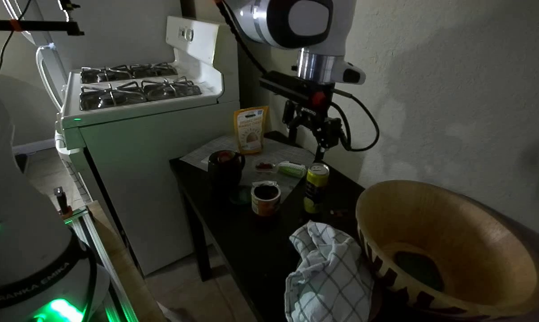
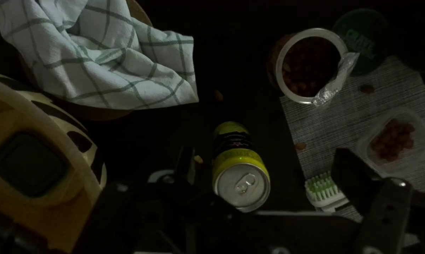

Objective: Put the can in the brown bowl

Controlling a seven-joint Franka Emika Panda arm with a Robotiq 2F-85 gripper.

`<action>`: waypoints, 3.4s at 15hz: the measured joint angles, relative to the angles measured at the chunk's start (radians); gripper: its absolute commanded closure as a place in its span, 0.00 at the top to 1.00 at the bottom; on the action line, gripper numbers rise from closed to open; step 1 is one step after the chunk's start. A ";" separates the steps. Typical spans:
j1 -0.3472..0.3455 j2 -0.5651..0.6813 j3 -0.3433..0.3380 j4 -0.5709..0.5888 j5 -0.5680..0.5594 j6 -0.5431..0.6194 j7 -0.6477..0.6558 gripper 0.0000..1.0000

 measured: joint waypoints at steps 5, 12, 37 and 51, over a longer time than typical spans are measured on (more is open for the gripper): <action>-0.007 0.031 0.005 0.041 0.001 -0.013 0.008 1.00; -0.023 0.104 0.025 0.038 0.047 0.057 0.077 1.00; -0.043 0.212 0.045 0.114 0.031 0.097 0.203 0.38; -0.278 0.156 -0.131 0.579 0.024 -0.421 0.028 0.38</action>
